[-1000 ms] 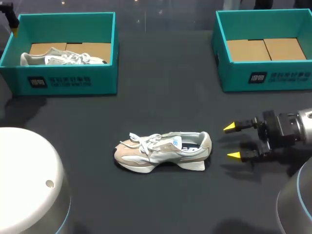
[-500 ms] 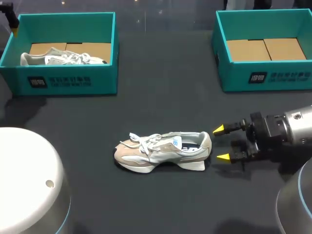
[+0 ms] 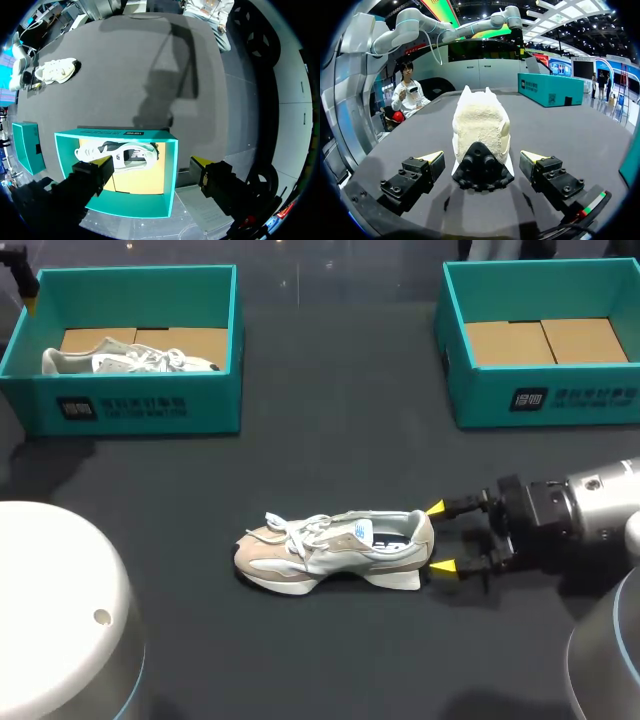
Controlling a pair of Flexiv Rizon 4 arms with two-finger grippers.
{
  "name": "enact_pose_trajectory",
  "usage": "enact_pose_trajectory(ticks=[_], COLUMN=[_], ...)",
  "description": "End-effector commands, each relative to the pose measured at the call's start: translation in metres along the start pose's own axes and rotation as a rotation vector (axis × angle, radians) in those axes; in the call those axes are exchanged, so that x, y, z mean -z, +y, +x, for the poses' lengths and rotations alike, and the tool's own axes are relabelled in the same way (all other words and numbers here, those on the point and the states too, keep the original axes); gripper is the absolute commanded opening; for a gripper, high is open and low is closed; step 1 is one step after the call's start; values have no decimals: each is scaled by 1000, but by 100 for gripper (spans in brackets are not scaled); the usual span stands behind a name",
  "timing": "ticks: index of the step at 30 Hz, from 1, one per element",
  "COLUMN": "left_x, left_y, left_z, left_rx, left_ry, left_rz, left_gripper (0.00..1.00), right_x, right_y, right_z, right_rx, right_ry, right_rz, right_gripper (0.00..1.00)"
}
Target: Take the shoe out of the shoebox, open the shoe tongue, remove and reinsert the insole, then place the shoe into the shoebox
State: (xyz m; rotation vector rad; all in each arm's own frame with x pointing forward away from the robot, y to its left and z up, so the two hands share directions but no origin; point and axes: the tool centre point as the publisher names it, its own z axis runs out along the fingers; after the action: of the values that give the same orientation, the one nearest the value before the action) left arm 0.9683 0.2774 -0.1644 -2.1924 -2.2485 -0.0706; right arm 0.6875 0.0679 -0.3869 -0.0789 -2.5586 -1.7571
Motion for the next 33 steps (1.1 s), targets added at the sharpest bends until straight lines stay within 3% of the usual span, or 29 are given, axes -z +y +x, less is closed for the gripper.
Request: enact_pose_trajectory(ticks=[1,33], left_x=[1,1], left_y=[-1,-1], left_z=[0,0], left_rx=[-1,-1], left_ry=[2,2], left_rz=[-2,-2], left_gripper=[100,100], right_x=[-8,-29], right_y=[0,5], right_z=[3,0], right_rx=[0,-25], right_ry=[-8,15], right_rz=[0,-3], right_gripper=[100,100])
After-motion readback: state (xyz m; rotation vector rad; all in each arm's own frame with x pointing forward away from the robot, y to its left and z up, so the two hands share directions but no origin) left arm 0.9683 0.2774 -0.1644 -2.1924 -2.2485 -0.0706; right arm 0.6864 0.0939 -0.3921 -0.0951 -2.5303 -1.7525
